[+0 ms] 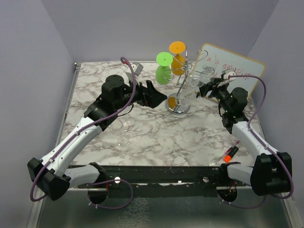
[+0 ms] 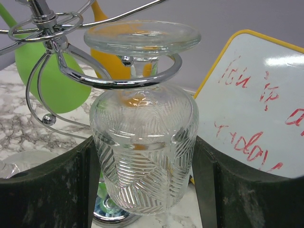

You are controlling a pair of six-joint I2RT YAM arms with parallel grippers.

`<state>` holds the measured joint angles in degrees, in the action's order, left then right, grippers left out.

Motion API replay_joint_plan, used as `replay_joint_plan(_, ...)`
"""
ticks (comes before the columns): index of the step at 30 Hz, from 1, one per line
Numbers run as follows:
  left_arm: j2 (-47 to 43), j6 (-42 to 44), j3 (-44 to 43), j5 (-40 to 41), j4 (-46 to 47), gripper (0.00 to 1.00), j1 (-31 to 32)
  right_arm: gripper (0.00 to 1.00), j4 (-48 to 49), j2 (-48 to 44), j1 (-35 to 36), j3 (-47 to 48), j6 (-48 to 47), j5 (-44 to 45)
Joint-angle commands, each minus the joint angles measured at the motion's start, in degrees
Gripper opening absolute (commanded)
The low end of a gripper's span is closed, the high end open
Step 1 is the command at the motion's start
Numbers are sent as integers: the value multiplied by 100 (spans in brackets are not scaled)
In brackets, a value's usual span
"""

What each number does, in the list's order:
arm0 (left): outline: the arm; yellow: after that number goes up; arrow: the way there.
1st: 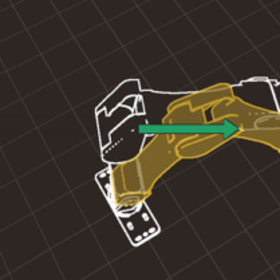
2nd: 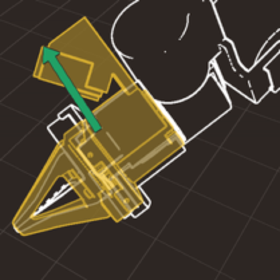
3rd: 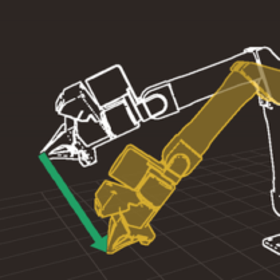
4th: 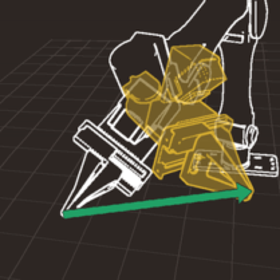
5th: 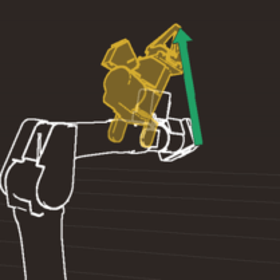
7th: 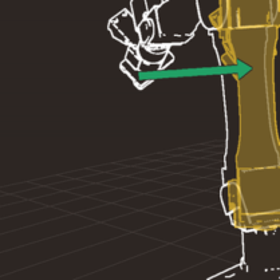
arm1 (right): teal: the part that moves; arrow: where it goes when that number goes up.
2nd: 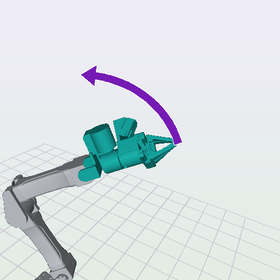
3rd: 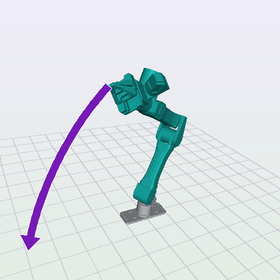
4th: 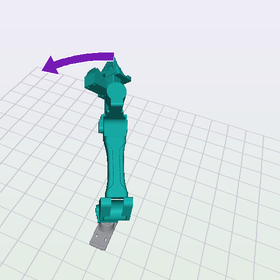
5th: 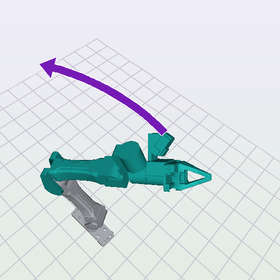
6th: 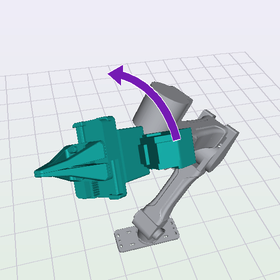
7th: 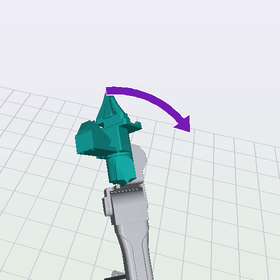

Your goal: Place the wine glass upside down on the wine glass rack

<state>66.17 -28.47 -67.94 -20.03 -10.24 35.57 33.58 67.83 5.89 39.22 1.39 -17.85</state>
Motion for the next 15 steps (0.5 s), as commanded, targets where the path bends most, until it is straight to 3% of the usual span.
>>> replay_joint_plan(1, 0, 63, 8, 107, 21, 99, -42, 50, -159, -110, -18, 59, 44, -72)
replay_joint_plan(9, 11, 367, -183, 409, -365, 99, -42, 75, -729, -777, -18, -194, -11, -55)
replay_joint_plan(15, 91, 461, -316, 573, -597, 99, -50, 84, -1075, -1332, -18, -459, 60, 112)
